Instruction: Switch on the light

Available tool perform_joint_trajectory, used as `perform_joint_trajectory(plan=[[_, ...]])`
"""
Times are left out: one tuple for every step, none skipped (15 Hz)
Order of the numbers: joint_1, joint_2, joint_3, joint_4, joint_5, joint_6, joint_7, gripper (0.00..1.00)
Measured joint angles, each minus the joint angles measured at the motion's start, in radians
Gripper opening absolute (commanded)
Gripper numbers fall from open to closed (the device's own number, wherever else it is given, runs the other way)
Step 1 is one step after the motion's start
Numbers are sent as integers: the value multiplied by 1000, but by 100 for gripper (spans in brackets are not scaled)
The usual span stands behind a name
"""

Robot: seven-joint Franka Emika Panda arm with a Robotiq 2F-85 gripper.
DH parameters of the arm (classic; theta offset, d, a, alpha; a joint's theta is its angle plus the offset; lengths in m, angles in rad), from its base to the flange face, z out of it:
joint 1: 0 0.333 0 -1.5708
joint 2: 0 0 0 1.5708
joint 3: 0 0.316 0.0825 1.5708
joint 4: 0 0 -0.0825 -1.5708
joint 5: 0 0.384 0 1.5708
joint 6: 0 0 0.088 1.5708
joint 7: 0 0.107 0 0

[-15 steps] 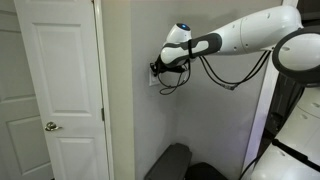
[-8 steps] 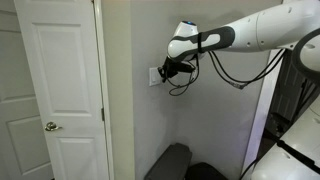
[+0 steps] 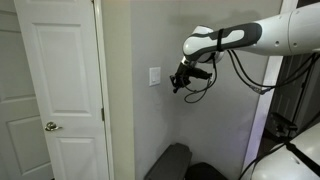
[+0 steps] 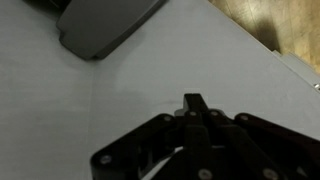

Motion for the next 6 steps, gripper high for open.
perform_joint_trajectory(plan=[[0,-9,-6,-17,8,-1,0,0],[0,-15,-12,-32,17,-2,0,0],[0,-18,-16,-44,25,-2,0,0],[0,-19,-19,-54,34,-2,0,0],[0,-19,-21,-63,43,-2,0,0],[0,-19,-23,-70,50,-2,0,0]])
